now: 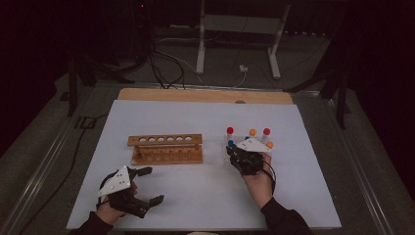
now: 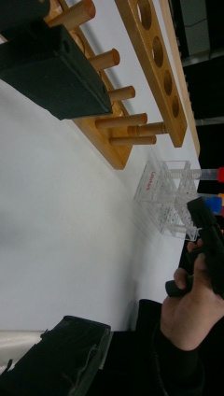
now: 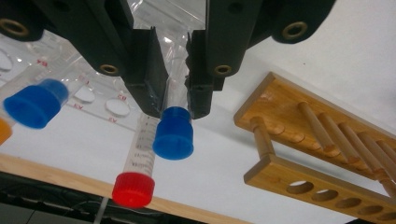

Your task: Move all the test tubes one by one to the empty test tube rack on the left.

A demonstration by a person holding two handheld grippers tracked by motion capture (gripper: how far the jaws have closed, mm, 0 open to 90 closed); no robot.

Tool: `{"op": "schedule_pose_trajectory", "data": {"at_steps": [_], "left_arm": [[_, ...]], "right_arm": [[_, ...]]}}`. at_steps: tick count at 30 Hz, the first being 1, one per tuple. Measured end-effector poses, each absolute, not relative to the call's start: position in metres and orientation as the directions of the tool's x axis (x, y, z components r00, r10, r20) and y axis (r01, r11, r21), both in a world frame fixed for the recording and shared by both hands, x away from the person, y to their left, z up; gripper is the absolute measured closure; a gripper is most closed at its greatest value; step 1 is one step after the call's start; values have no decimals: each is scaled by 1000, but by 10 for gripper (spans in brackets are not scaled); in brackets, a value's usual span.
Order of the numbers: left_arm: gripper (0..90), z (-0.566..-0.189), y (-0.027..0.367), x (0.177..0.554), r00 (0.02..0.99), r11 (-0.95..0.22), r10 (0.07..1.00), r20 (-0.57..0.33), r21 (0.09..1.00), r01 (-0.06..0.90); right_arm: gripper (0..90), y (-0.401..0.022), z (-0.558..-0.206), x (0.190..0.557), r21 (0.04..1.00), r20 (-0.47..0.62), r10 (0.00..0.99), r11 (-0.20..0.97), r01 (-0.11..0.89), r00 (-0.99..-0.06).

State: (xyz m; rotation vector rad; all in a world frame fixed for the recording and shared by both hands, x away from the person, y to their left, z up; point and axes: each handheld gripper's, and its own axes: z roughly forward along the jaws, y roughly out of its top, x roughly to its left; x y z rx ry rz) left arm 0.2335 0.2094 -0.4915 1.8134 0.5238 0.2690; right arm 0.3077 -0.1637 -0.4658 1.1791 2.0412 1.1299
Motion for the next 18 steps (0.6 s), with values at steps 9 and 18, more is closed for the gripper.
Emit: {"op": "schedule_pose_trajectory", "data": {"at_steps": [9,18], "left_arm": [[5,-492,209,234,871,-225,483,-84,950,216],[5,-492,209,234,871,-227,484,-83,950,216]], "right_arm": [[769,-167,-452,302,878,-47,869,271,395,-493],[769,-166,-437,292,901,-86,860,283,330,-504]]}}
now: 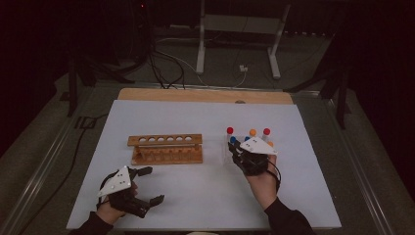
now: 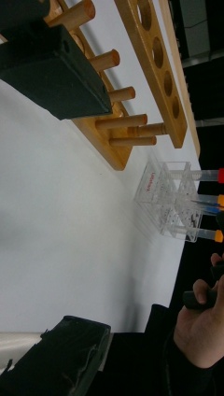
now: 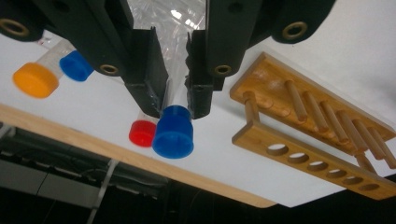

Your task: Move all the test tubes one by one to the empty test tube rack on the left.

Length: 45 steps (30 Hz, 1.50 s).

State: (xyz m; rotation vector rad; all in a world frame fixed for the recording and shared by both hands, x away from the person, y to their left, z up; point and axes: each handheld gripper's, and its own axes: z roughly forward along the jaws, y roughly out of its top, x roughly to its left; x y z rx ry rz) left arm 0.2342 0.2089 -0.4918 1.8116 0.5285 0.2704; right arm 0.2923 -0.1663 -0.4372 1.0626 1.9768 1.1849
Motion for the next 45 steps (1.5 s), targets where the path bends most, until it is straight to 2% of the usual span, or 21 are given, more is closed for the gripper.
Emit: {"op": "schedule_pose_trajectory", "data": {"at_steps": [15,39,45], "left_arm": [[5,-491,208,234,870,-234,486,-82,947,220],[5,-472,195,242,860,-222,490,-141,934,280],[5,-459,185,245,859,-250,498,-116,930,271]], "right_arm": [[769,-159,-421,278,917,-80,825,281,282,-560],[769,-146,-441,267,881,-52,745,348,321,-665],[769,-145,-441,264,881,-43,717,355,312,-695]]}}
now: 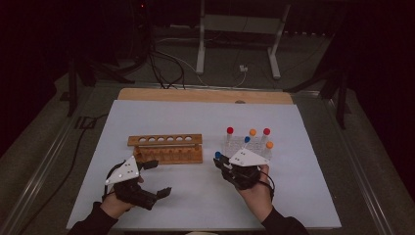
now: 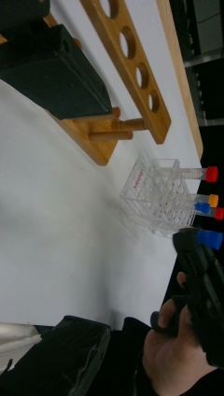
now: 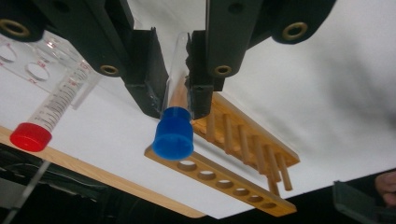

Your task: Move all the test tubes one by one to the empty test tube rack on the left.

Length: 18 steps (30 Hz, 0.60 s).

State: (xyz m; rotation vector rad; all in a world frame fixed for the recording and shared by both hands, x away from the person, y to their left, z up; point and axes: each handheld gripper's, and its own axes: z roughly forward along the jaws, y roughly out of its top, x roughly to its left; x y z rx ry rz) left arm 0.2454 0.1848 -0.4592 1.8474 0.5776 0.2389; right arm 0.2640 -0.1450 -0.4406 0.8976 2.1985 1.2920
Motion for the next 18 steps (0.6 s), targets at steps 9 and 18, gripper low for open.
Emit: {"op": "schedule_pose_trajectory", "data": {"at_steps": [9,18], "left_arm": [[5,-443,168,251,882,-232,444,-157,931,282],[6,-429,149,257,900,-218,403,-168,937,273]], "right_arm": [[769,-143,-440,260,881,-34,695,361,307,-719],[768,-140,-439,256,881,-38,682,367,297,-730]]}}
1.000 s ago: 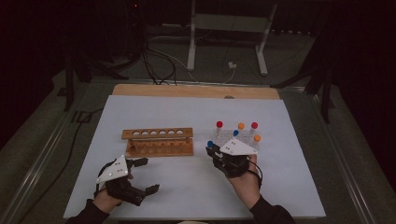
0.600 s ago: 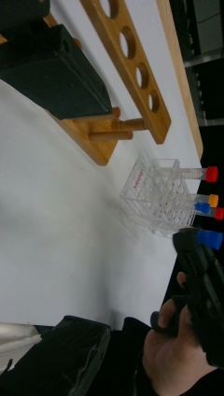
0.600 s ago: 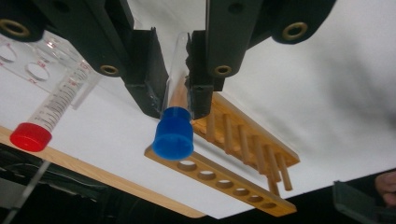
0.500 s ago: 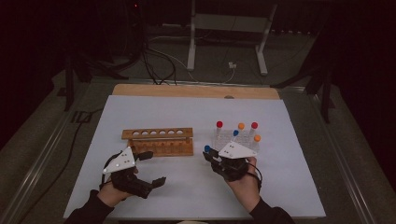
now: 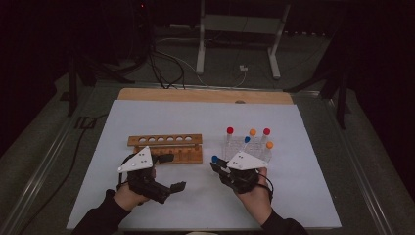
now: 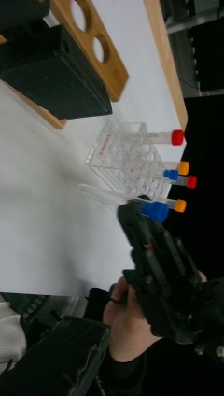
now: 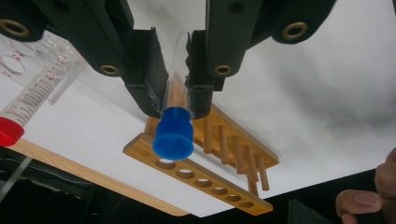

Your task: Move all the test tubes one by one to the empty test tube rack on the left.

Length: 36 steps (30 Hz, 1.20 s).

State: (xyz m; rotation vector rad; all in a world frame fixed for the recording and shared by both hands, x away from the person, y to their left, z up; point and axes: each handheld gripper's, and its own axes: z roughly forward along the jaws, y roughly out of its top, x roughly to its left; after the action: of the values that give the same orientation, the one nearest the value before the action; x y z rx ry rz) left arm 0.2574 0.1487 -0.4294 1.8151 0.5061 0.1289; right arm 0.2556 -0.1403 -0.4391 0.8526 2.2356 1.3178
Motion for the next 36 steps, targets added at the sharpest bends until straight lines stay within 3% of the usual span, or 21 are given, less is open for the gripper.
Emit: {"op": "schedule_pose_trajectory", "data": {"at_steps": [16,24,25,28,36], "left_arm": [[78,-420,113,272,917,-212,363,-162,945,250],[263,-425,102,278,918,-229,369,-147,943,243],[328,-425,101,278,916,-229,373,-145,943,242],[406,-427,100,279,912,-245,389,-127,941,235],[502,-430,94,281,915,-265,383,-126,934,239]], "right_arm": [[768,-132,-441,251,875,-29,651,383,296,-758],[768,-127,-442,248,874,-32,634,392,286,-773],[769,-127,-442,248,875,-29,632,391,286,-775],[769,-127,-442,247,875,-31,630,393,284,-776],[768,-126,-442,246,874,-31,627,395,283,-779]]}}
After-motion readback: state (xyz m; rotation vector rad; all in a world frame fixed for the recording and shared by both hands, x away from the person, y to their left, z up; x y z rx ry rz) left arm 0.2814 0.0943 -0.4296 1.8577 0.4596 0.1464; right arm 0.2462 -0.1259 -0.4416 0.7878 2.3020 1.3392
